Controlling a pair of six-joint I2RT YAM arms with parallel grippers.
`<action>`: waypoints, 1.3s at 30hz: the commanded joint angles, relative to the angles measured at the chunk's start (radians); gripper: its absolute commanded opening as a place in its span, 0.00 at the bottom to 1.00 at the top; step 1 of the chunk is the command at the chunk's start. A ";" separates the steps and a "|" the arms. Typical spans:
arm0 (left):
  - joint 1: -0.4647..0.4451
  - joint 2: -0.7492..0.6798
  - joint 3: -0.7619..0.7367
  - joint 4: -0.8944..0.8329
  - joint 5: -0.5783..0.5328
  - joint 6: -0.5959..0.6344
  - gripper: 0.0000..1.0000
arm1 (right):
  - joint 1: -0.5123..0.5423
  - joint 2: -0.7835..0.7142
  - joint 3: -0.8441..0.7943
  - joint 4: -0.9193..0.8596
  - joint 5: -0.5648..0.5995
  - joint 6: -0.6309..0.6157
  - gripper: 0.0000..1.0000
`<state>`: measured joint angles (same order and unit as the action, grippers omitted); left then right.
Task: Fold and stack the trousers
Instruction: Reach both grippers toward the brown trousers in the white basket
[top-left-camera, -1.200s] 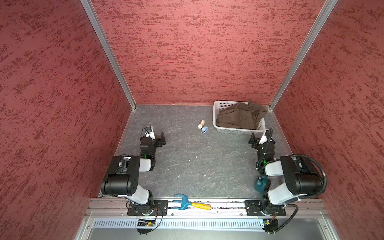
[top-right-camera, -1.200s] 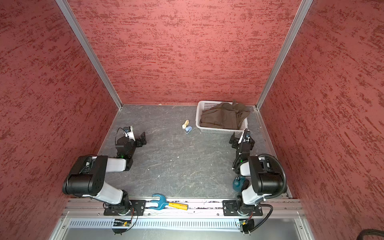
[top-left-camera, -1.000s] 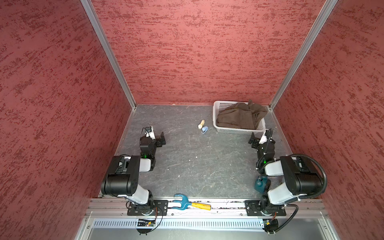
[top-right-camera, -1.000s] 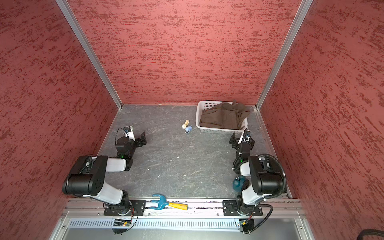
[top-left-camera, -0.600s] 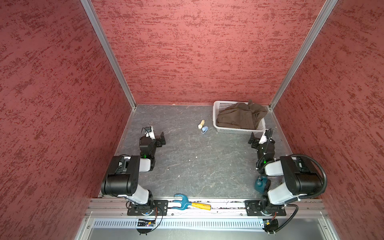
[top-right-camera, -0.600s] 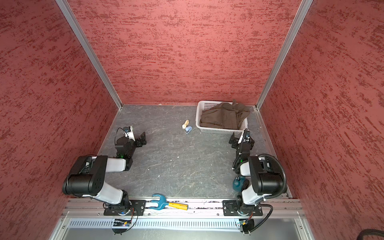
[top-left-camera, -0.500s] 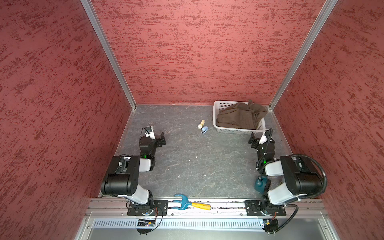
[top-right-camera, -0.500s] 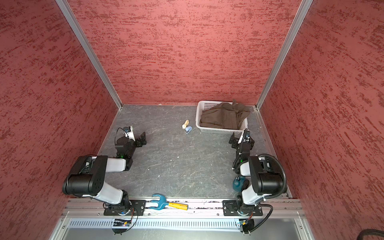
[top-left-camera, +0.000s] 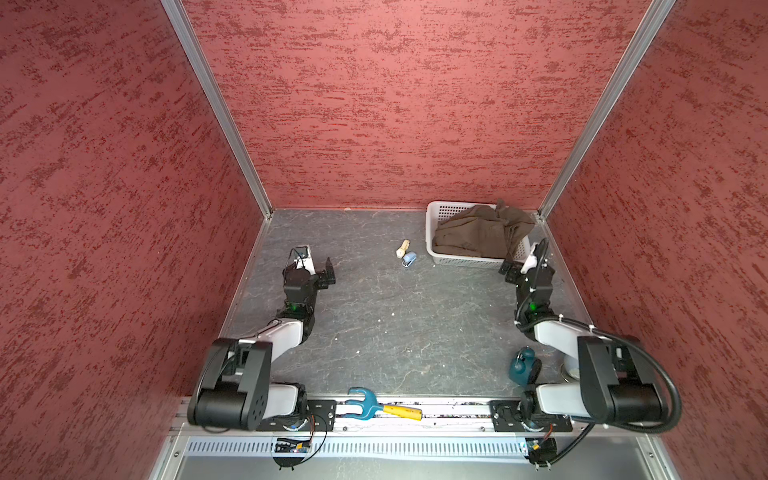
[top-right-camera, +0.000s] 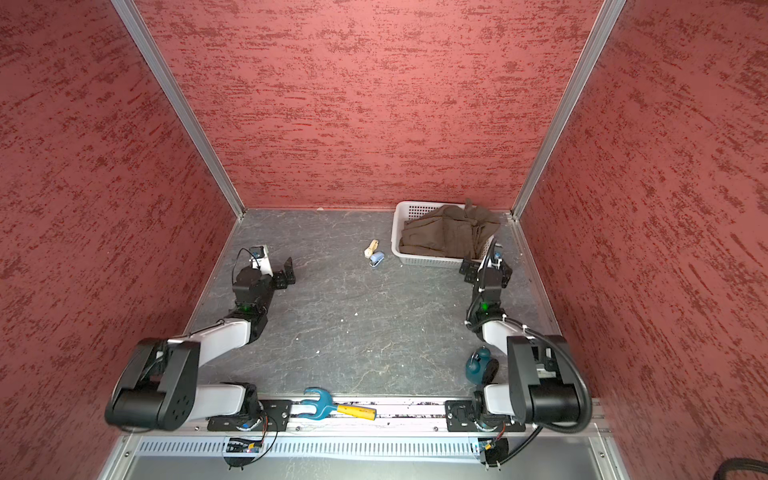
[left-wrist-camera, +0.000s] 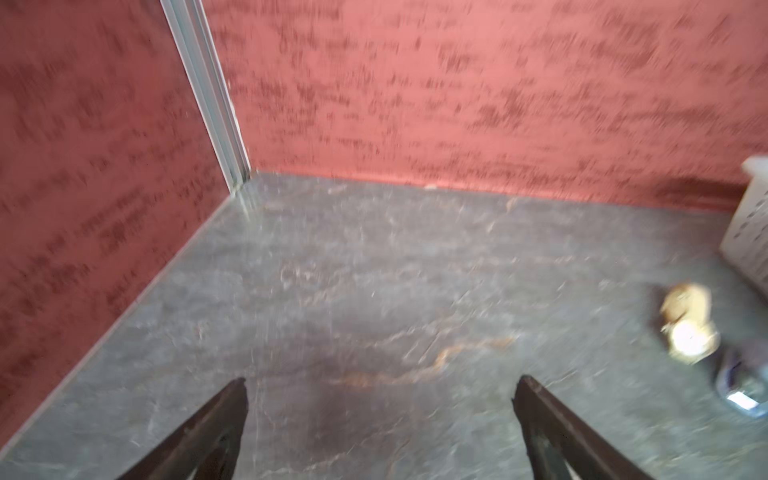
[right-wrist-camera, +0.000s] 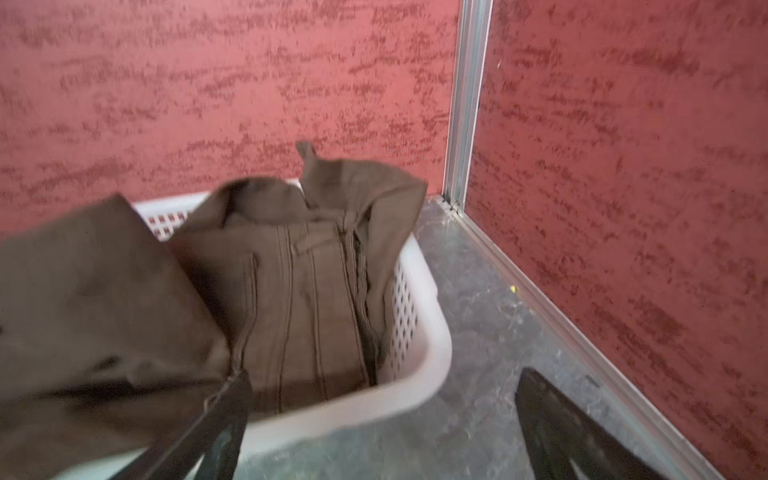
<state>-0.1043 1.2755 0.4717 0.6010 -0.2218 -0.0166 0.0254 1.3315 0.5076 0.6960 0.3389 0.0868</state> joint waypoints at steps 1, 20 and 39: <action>-0.024 -0.084 0.145 -0.289 -0.161 -0.095 0.99 | 0.034 -0.069 0.059 -0.228 0.225 0.061 0.99; -0.045 0.086 0.644 -0.979 0.040 -0.596 0.99 | 0.060 0.297 0.712 -0.961 -0.240 0.225 0.99; -0.384 0.802 1.323 -1.052 0.537 -0.503 0.81 | 0.053 0.846 1.170 -0.976 -0.605 0.294 0.99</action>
<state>-0.4580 2.0083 1.7184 -0.4114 0.2207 -0.5358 0.0795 2.1342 1.6360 -0.2607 -0.1947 0.3557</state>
